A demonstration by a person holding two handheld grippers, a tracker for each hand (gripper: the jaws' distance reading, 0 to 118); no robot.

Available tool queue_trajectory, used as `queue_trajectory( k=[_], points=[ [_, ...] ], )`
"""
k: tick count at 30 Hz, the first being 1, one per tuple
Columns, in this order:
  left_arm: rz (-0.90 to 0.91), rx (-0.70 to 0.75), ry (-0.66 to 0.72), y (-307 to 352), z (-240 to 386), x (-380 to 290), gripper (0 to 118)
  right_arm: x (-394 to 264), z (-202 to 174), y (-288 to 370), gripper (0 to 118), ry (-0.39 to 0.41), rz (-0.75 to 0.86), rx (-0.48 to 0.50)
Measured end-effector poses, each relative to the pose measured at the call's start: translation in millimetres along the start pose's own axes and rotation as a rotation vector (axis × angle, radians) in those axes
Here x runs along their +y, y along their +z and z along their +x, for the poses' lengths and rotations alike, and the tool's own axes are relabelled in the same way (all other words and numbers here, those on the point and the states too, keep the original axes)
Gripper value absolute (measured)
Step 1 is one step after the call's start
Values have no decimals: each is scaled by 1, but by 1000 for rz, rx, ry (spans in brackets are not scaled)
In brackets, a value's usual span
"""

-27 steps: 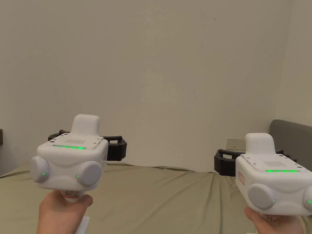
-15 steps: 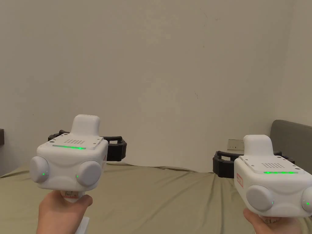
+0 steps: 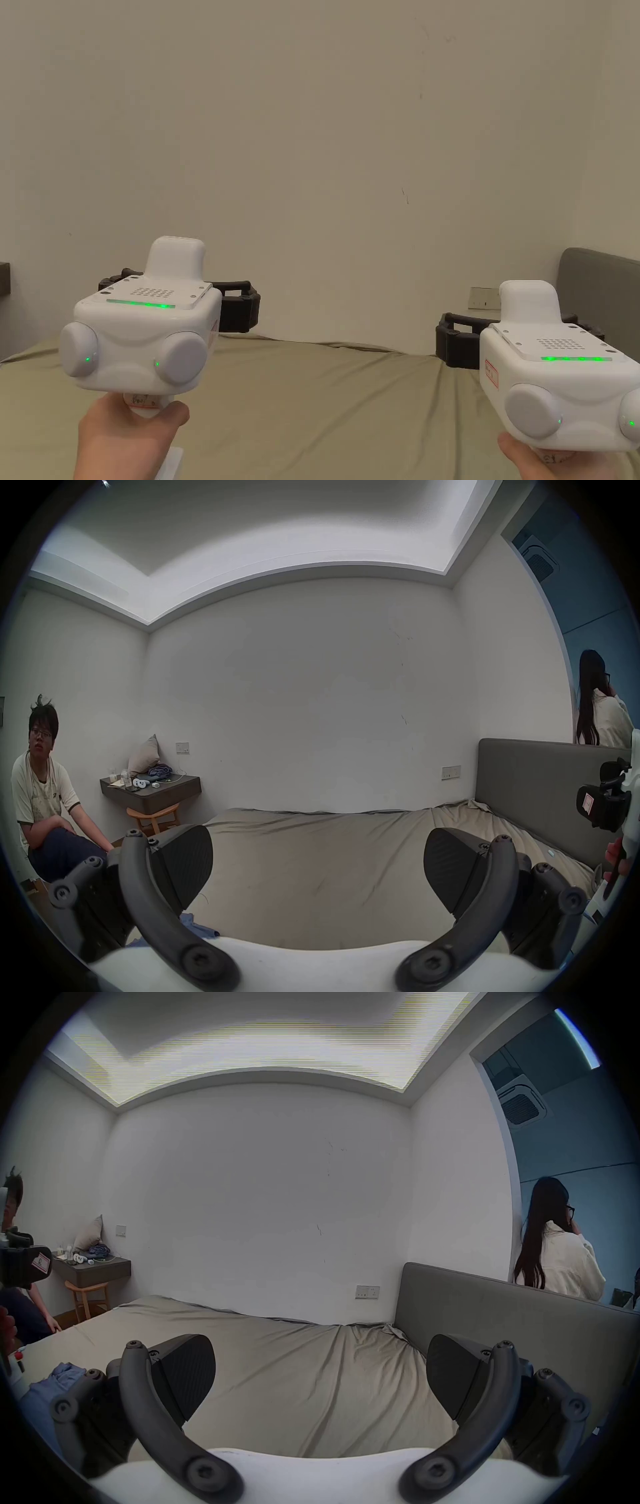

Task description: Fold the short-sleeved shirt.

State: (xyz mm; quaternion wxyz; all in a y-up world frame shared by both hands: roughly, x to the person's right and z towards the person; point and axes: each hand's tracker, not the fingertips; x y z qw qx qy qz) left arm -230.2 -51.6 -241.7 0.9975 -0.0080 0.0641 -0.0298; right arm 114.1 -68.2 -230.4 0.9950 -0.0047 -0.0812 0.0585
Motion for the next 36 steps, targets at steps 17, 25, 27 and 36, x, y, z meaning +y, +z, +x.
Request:
queue_trajectory(
  k=[17, 25, 27, 36],
  points=[
    [-3, -6, -14, -2, 5, 2, 118, -2, 0, -2, 118, -6, -12, 11],
    [-1, -10, -25, -4, 7, 2, 118, -4, 1, -3, 118, 3, -18, 12],
    [4, -11, -27, -4, 7, 2, 118, -3, 2, -3, 118, 3, -21, 13],
    [-3, -117, 11, 1, 8, -13, 0, -27, 5, 1, 2, 4, -46, 98]
  ],
)
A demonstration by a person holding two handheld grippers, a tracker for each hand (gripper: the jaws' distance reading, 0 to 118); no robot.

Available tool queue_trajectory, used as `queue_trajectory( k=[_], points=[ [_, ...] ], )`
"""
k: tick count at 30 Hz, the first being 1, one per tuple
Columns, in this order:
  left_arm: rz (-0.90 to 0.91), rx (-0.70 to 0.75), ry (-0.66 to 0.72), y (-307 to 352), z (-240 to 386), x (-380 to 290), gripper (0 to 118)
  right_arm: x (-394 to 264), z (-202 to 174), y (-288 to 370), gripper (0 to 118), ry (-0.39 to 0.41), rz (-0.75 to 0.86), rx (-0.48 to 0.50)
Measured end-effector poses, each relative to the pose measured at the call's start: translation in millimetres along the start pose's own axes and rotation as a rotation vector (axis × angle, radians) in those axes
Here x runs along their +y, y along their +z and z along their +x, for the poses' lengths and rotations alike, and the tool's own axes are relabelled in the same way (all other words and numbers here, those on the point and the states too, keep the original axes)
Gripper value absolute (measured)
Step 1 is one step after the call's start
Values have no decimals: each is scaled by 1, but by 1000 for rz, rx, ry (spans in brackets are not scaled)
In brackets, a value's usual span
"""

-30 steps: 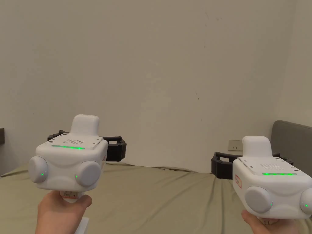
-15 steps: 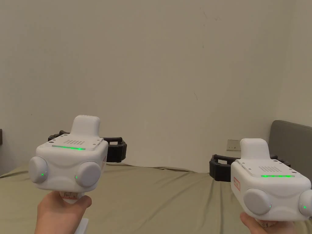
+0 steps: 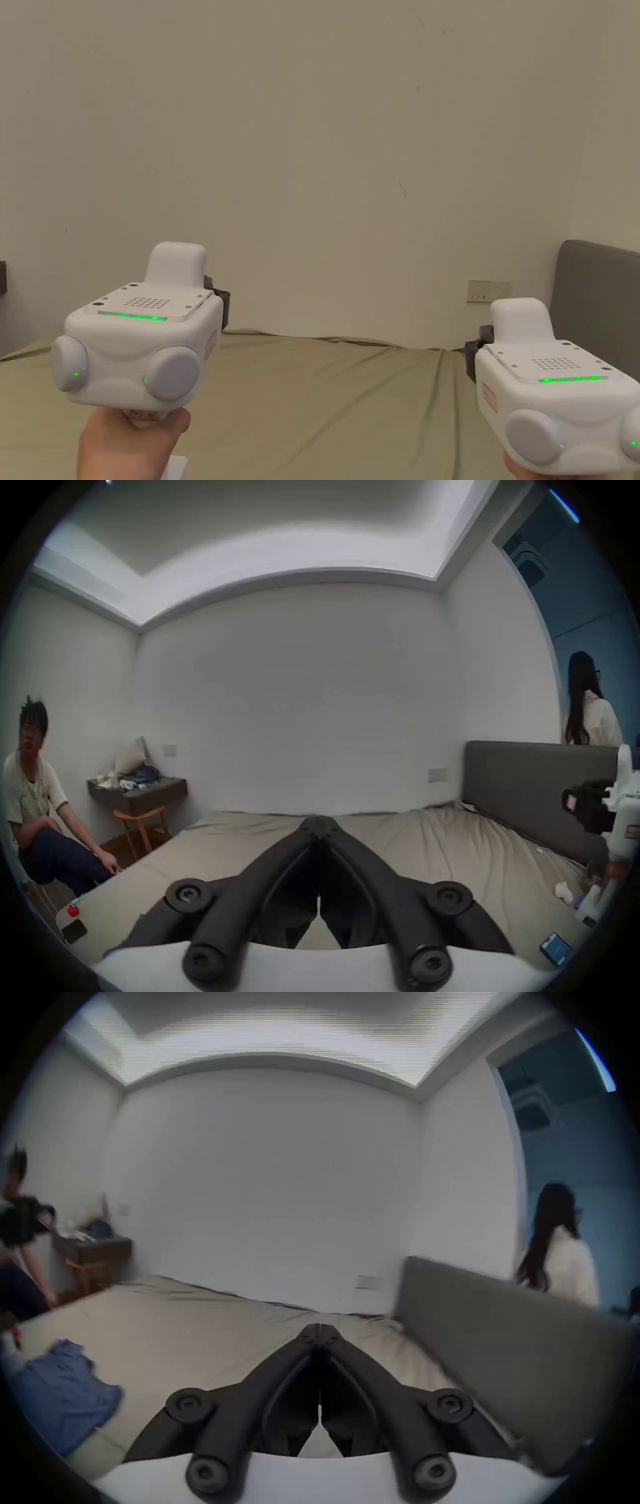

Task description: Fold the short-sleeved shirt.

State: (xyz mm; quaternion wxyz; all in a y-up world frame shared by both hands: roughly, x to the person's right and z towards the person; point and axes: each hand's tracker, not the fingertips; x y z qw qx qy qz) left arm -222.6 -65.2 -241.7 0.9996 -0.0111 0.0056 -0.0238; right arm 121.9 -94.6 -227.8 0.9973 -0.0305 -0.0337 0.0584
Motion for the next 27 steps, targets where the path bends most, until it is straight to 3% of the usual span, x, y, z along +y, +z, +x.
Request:
queue_trajectory(
  k=[1, 4, 9, 14, 25, 26, 27],
  points=[
    [-16, 18, -16, -1, 1, -3, 0, -4, 3, 0, 2, -30, -23, 43],
    [-9, 46, -64, -2, 8, -12, 0, -12, 0, -1, 2, 23, -14, 2],
    [-36, 45, -30, -1, 2, -21, 0, -13, -9, 0, 2, 19, -18, 57],
    [-86, 134, -13, 27, -54, -53, 0, -25, -46, -3, 2, 35, -25, 126],
    [-372, 595, -7, 157, -229, -152, 0, -87, -250, 4, 2, 9, -183, 548],
    [-391, 577, 12, 165, -237, -160, 0, -92, -267, 7, 2, 9, -192, 579],
    [-312, 459, -6, 163, -241, -163, 0, -96, -281, 8, 2, 19, -202, 597]
  ],
)
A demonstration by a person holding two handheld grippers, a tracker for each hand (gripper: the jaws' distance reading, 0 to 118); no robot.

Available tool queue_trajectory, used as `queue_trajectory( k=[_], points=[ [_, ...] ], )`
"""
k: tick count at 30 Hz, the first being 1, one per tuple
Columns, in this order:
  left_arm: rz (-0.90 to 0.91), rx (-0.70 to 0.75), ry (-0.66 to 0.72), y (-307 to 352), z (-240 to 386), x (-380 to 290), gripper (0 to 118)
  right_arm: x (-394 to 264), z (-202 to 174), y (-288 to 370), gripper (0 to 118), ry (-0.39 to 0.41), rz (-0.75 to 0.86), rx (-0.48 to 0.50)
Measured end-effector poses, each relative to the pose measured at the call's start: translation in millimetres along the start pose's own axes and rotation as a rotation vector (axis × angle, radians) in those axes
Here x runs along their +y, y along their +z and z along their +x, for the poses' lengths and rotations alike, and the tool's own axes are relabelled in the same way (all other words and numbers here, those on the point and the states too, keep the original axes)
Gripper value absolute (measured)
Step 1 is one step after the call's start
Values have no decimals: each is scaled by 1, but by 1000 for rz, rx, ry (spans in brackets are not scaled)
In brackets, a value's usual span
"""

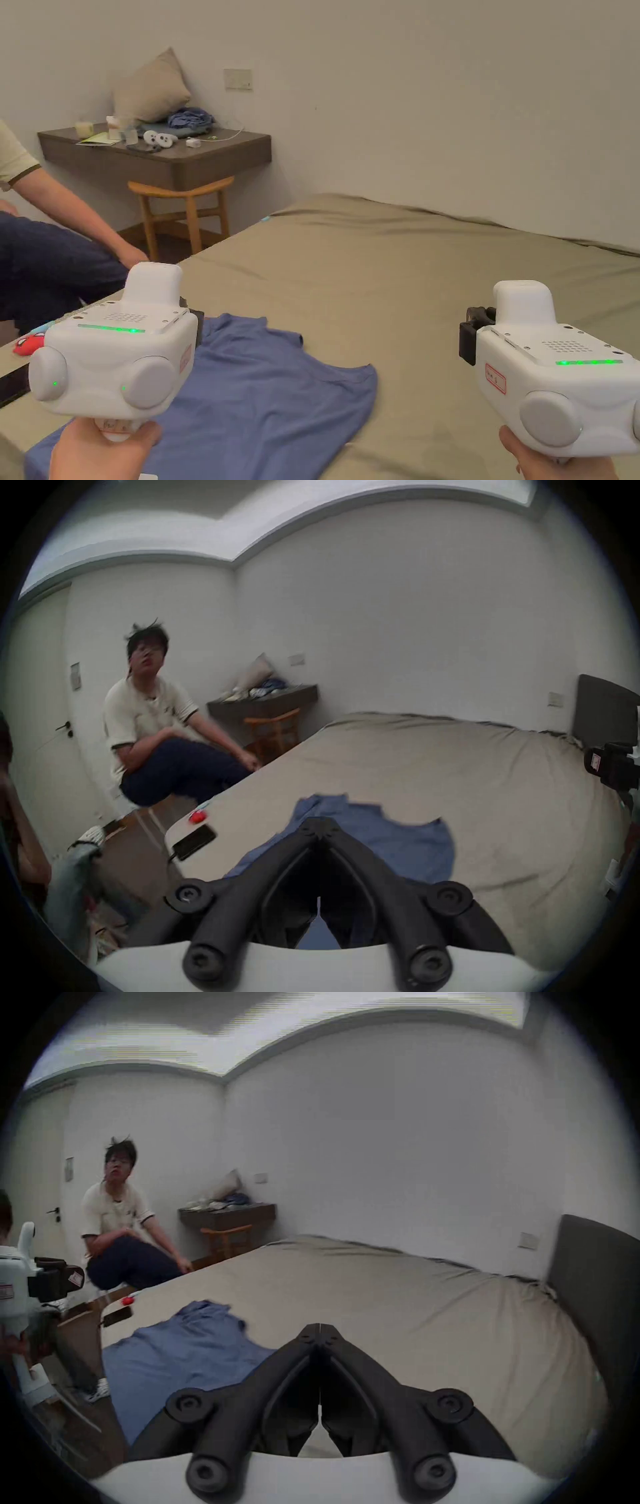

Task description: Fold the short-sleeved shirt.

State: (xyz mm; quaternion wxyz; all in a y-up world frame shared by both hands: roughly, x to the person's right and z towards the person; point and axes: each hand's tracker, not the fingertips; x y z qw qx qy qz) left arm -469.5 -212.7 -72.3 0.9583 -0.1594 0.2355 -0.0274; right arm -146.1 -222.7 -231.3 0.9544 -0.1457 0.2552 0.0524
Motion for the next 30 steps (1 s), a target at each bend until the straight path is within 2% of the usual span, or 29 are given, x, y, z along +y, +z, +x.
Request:
queue_trajectory(
  k=[5, 7, 8, 9, 10, 12, 13, 19, 23, 24, 25, 26, 27, 28, 29, 30],
  points=[
    [-77, 26, -39, -15, -14, -29, 0, -9, -33, -24, 2, 23, -39, 46],
    [-109, -40, -17, -27, -8, -37, 4, -10, -33, -30, 2, 28, -49, 46],
    [-129, -82, 7, -36, -5, -39, 39, -11, -32, -34, 2, 27, -58, 47],
    [-143, -110, 53, -47, -1, -44, 93, -12, -30, -39, 2, 28, -71, 45],
    [-175, -147, 84, -63, 4, -48, 110, -13, -26, -43, 2, 34, -81, 34],
    [-289, -241, 151, -97, 20, -61, 110, -15, -18, -53, 2, 51, -102, 14],
    [-328, -235, 144, -115, 31, -66, 109, -17, -13, -58, 2, 61, -115, 3],
    [-503, -320, 19, -221, 99, -123, 110, -35, 22, -105, 2, 76, -195, -42],
    [-610, -272, -93, -270, 115, -163, 109, -52, 34, -128, 2, 70, -242, -33],
    [-602, -280, -102, -271, 113, -167, 109, -56, 36, -131, 2, 66, -248, -28],
    [-490, -310, -50, -262, 104, -159, 108, -60, 36, -134, 2, 69, -253, -20],
    [-497, -285, -66, -259, 102, -157, 96, -64, 36, -136, 2, 72, -257, -13],
    [-492, -300, -82, -255, 98, -159, 73, -67, 36, -138, 2, 73, -260, -7],
    [-467, -304, -65, -252, 91, -161, 35, -70, 36, -139, 2, 69, -262, 4],
    [-456, -263, -51, -253, 84, -161, 3, -73, 36, -140, 2, 58, -262, 11],
    [-453, -213, -46, -258, 75, -164, 3, -75, 37, -140, 2, 40, -260, 20]
  ],
)
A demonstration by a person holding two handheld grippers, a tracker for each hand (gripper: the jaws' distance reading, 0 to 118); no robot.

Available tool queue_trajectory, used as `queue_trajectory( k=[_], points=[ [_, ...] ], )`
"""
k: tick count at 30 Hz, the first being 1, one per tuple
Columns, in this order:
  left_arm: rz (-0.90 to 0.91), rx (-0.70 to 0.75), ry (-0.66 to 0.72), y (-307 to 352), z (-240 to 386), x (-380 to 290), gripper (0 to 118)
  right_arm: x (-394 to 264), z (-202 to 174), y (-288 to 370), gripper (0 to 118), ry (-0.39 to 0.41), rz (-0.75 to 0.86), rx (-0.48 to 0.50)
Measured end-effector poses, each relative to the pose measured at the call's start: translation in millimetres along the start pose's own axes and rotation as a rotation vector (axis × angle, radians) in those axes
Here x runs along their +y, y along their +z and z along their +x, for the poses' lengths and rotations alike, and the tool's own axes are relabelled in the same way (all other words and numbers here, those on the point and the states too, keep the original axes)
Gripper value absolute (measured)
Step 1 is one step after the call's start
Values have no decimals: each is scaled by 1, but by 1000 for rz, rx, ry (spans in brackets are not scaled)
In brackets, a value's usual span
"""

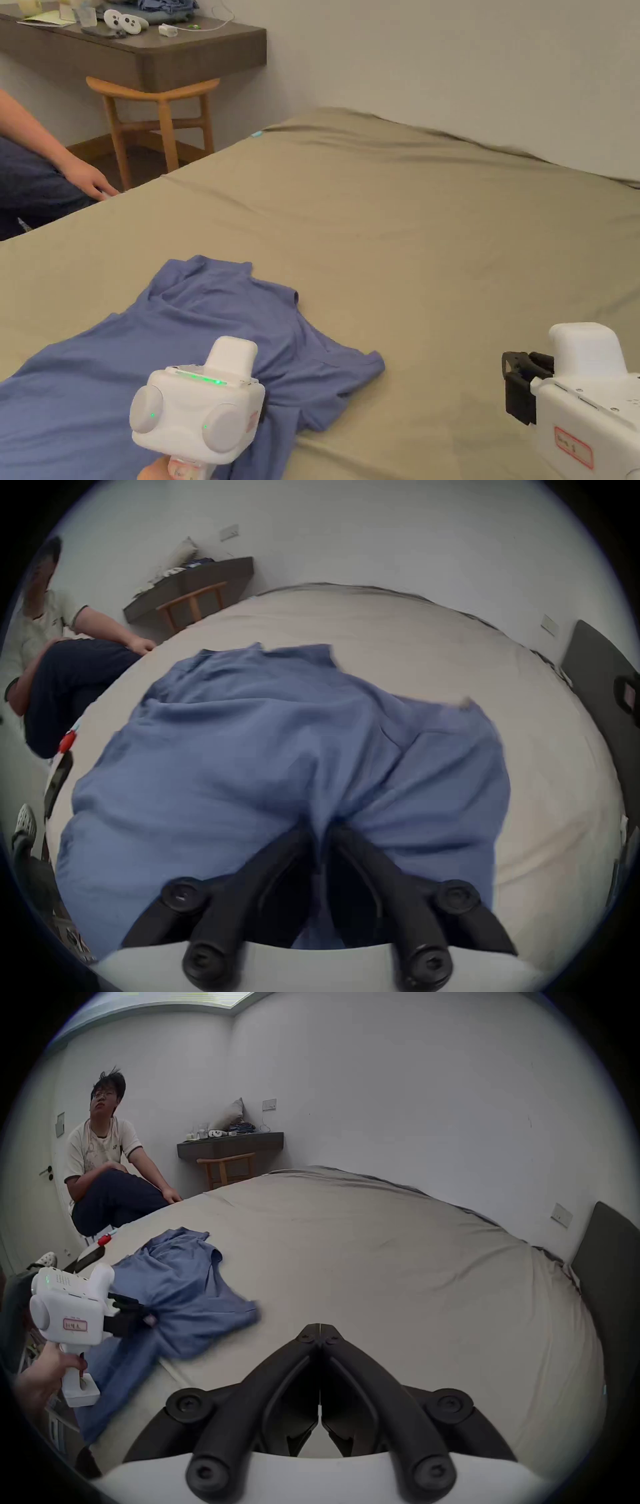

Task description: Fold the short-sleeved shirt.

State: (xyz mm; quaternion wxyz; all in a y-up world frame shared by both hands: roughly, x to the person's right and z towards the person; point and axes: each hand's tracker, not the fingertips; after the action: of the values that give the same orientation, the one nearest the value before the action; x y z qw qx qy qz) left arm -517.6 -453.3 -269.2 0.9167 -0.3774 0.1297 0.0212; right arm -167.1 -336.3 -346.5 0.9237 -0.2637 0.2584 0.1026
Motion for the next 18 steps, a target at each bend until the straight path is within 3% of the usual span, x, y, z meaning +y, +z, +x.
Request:
queue_trajectory(
  k=[3, 6, 13, 18],
  points=[
    [-56, -119, 138, 0, -14, -5, 3, -4, 4, 1, 2, -25, 8, -2],
    [-46, -68, 31, 9, -1, -1, 3, -6, 14, 7, 2, -39, 11, -14],
    [61, -107, 68, 48, 17, 14, 3, -11, 67, 63, 2, -92, 74, -128],
    [86, -123, -29, 82, 62, 36, 3, -24, 119, 132, 2, -159, 140, -232]
  ],
)
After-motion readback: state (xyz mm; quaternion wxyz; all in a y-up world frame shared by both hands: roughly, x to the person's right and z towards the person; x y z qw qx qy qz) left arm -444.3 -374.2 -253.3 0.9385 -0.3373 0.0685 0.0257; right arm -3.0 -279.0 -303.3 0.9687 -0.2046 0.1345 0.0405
